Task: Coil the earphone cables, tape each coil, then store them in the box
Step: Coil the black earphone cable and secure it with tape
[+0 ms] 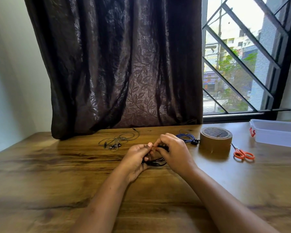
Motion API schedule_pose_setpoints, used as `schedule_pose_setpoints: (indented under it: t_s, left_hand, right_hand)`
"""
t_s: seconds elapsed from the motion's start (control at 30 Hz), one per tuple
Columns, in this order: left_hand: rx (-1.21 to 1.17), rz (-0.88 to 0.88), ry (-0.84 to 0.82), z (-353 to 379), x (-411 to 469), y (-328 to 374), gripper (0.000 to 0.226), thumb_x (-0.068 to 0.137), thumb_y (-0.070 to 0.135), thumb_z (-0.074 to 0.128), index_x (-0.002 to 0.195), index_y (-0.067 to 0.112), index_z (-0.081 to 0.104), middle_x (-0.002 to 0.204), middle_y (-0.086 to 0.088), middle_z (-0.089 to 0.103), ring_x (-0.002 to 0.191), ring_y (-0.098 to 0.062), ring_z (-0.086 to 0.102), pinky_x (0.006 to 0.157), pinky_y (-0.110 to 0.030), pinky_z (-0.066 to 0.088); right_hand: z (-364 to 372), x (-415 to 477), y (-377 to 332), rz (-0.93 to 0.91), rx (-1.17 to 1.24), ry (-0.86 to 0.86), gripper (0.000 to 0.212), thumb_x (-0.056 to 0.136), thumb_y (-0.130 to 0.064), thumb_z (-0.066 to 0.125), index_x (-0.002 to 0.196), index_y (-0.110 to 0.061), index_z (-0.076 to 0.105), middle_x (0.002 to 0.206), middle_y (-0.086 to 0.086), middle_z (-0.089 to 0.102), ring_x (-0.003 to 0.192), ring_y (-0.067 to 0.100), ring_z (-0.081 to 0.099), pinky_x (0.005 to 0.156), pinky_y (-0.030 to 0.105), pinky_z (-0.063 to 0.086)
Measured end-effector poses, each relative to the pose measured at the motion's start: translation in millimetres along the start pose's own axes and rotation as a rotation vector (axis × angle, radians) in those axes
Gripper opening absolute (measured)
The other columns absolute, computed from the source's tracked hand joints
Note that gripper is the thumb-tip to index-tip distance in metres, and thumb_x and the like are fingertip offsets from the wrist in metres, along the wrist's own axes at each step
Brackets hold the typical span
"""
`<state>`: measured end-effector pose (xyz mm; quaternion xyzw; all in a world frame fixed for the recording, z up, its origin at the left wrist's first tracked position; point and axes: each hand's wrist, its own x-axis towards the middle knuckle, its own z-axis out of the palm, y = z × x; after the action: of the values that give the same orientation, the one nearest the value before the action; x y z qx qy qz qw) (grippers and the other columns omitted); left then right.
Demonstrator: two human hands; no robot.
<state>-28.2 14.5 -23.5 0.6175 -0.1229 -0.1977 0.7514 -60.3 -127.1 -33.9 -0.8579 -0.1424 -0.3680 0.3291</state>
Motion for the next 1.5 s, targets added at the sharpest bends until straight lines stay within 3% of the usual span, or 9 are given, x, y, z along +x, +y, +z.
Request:
schedule_pose_setpoints:
  t_s: [0.17, 0.23, 0.33, 0.47, 0.57, 0.77, 1.13, 1.27, 1.5]
  left_hand:
    - [0.09, 0.054, 0.02, -1, -2, 2, 0.017, 0.096, 0.016, 0.051, 0.093, 0.005, 0.063, 0.058, 0.004, 0.057, 0.045, -0.004, 0.046, 0.071, -0.036, 0.052]
    - [0.162, 0.08, 0.029, -2, -3, 2, 0.018, 0.096, 0.016, 0.05, 0.092, 0.005, 0.064, 0.057, 0.005, 0.058, 0.047, -0.004, 0.048, 0.062, -0.03, 0.051]
    - [0.245, 0.104, 0.042, -3, -4, 2, 0.018, 0.095, 0.017, 0.051, 0.096, 0.008, 0.066, 0.072, 0.0, 0.067, 0.061, -0.009, 0.059, 0.064, -0.026, 0.052]
    - [0.313, 0.13, 0.028, 0, -6, 3, 0.016, 0.096, 0.014, 0.05, 0.093, 0.011, 0.065, 0.066, 0.008, 0.069, 0.052, 0.005, 0.058, 0.051, -0.011, 0.043]
    - [0.334, 0.125, 0.06, -1, -4, 3, 0.015, 0.094, 0.014, 0.053, 0.091, 0.013, 0.068, 0.072, 0.005, 0.071, 0.068, -0.008, 0.058, 0.064, -0.02, 0.044]
    - [0.239, 0.035, 0.087, -2, -4, 3, 0.013, 0.092, 0.015, 0.057, 0.089, 0.009, 0.068, 0.062, 0.006, 0.061, 0.046, -0.002, 0.04, 0.055, -0.019, 0.039]
    - [0.227, 0.078, 0.072, -2, -1, -1, 0.012, 0.093, 0.01, 0.054, 0.092, 0.008, 0.065, 0.065, 0.003, 0.056, 0.057, -0.008, 0.049, 0.069, -0.032, 0.054]
    - [0.21, 0.105, 0.089, -2, 3, -4, 0.016, 0.094, 0.011, 0.053, 0.101, 0.004, 0.065, 0.074, 0.0, 0.065, 0.054, -0.004, 0.057, 0.068, -0.032, 0.054]
    - [0.143, 0.142, 0.185, 0, 10, -12, 0.012, 0.093, 0.015, 0.055, 0.099, 0.01, 0.065, 0.093, -0.009, 0.071, 0.077, -0.015, 0.069, 0.068, -0.033, 0.055]
  right_hand:
    - [-3, -2, -3, 0.181, 0.179, -0.084, 0.036, 0.08, -0.013, 0.075, 0.108, -0.027, 0.058, 0.079, -0.008, 0.057, 0.067, -0.007, 0.052, 0.059, 0.007, 0.041]
    - [-3, -1, -4, 0.254, 0.236, -0.123, 0.029, 0.084, -0.02, 0.072, 0.111, -0.021, 0.063, 0.079, -0.005, 0.06, 0.059, -0.007, 0.051, 0.054, 0.008, 0.041]
    - [-1, 2, -5, 0.345, 0.272, -0.139, 0.017, 0.089, -0.032, 0.064, 0.095, -0.017, 0.071, 0.079, -0.004, 0.069, 0.063, 0.0, 0.059, 0.057, 0.012, 0.046]
    - [0, 2, 2, 0.433, 0.223, -0.202, 0.026, 0.092, -0.033, 0.06, 0.076, -0.017, 0.072, 0.073, -0.001, 0.071, 0.063, 0.011, 0.061, 0.061, 0.024, 0.047]
    - [-1, 2, 4, 0.446, 0.291, -0.161, 0.012, 0.086, -0.023, 0.069, 0.076, -0.018, 0.073, 0.075, -0.002, 0.073, 0.07, 0.009, 0.067, 0.065, 0.022, 0.053]
    - [-3, 0, -1, 0.383, 0.271, -0.048, 0.01, 0.078, -0.01, 0.076, 0.078, -0.02, 0.074, 0.081, -0.005, 0.071, 0.074, 0.004, 0.066, 0.065, 0.014, 0.053]
    - [-4, 1, 0, 0.376, 0.273, -0.058, 0.019, 0.074, -0.007, 0.079, 0.079, -0.022, 0.067, 0.07, -0.005, 0.067, 0.058, -0.005, 0.058, 0.056, 0.01, 0.047]
    - [-2, 1, 5, 0.461, 0.313, -0.11, 0.022, 0.076, -0.022, 0.079, 0.096, -0.021, 0.07, 0.075, -0.001, 0.067, 0.066, 0.006, 0.059, 0.064, 0.022, 0.054]
    - [1, 3, 7, 0.505, 0.274, -0.117, 0.005, 0.084, -0.023, 0.072, 0.087, -0.02, 0.074, 0.084, -0.004, 0.073, 0.079, 0.008, 0.068, 0.071, 0.023, 0.057]
